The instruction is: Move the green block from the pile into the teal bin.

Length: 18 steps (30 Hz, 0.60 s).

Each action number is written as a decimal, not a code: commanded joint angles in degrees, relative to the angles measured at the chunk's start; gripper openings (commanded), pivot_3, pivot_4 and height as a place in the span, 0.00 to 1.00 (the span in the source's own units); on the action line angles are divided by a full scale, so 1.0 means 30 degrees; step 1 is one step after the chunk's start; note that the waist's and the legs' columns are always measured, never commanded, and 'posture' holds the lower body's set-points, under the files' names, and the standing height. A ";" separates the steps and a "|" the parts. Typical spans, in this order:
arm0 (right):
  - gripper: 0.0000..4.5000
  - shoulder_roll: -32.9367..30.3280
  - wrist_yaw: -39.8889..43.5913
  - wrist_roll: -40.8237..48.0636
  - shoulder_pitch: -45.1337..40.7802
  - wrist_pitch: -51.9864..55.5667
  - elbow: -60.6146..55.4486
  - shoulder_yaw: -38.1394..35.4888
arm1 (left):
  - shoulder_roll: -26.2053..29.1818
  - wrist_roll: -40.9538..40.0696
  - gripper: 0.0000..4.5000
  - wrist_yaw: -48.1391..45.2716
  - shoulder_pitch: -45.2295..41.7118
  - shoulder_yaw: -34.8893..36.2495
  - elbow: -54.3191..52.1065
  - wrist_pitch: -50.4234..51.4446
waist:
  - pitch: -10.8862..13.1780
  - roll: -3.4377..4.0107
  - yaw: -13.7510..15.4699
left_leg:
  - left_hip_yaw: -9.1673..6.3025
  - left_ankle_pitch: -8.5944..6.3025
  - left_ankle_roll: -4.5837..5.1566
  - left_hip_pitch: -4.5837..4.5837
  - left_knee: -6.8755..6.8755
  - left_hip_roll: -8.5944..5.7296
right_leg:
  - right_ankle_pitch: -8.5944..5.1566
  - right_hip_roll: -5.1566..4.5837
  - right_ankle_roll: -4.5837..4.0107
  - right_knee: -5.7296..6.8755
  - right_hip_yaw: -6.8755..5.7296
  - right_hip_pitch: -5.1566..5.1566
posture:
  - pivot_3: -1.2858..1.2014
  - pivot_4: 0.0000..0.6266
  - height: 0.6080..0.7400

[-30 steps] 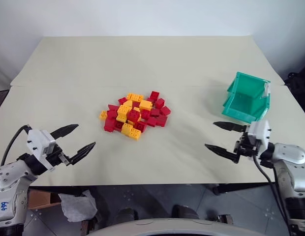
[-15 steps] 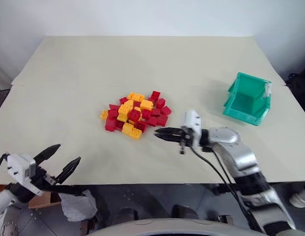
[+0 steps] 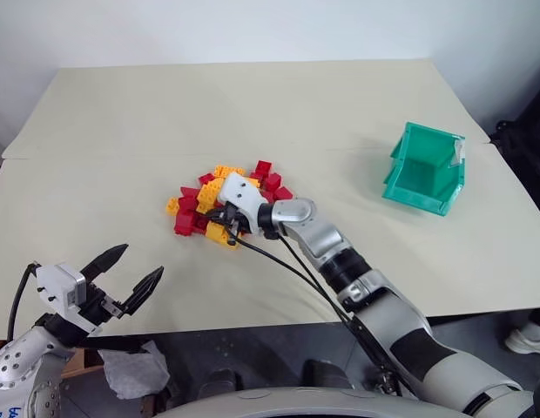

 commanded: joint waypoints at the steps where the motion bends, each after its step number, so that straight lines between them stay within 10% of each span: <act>1: 0.01 0.0070 -0.1989 -0.0738 -0.1495 -0.2015 0.2808 -0.1095 | 0.0187 -0.0131 1.00 0.0244 -0.0025 0.0296 -0.0539 -0.0148 | 0.0000 0.0000 -0.0037 | 0.0002 0.0001 -0.0001 0.0000 0.0001 0.0004 | -0.0001 0.0000 -0.0002 0.0006 -0.0001 -0.0005 | 0.52 0.24 1.00; 9: 0.01 0.0276 -0.3375 -0.1202 -0.3496 -0.4496 0.6753 -0.2685 | 0.0119 -0.0376 1.00 0.0761 -0.0354 0.0319 -0.0552 0.0023 | 0.0001 0.0001 -0.0323 | 0.0018 0.0000 -0.0002 -0.0003 -0.0002 0.0013 | -0.0003 0.0000 -0.0007 0.0006 0.0012 -0.0012 | 0.52 0.24 1.00; 18: 0.01 0.0919 0.2936 -0.1569 -0.1134 -0.2895 0.3395 -0.0869 | 0.0317 -0.0317 1.00 0.0758 -0.0818 0.0270 -0.0413 0.0337 | 0.0001 0.0003 -0.0440 | 0.0032 0.0000 -0.0003 0.0001 -0.0022 0.0023 | -0.0003 0.0003 -0.0007 0.0006 0.0021 -0.0026 | 0.52 0.24 1.00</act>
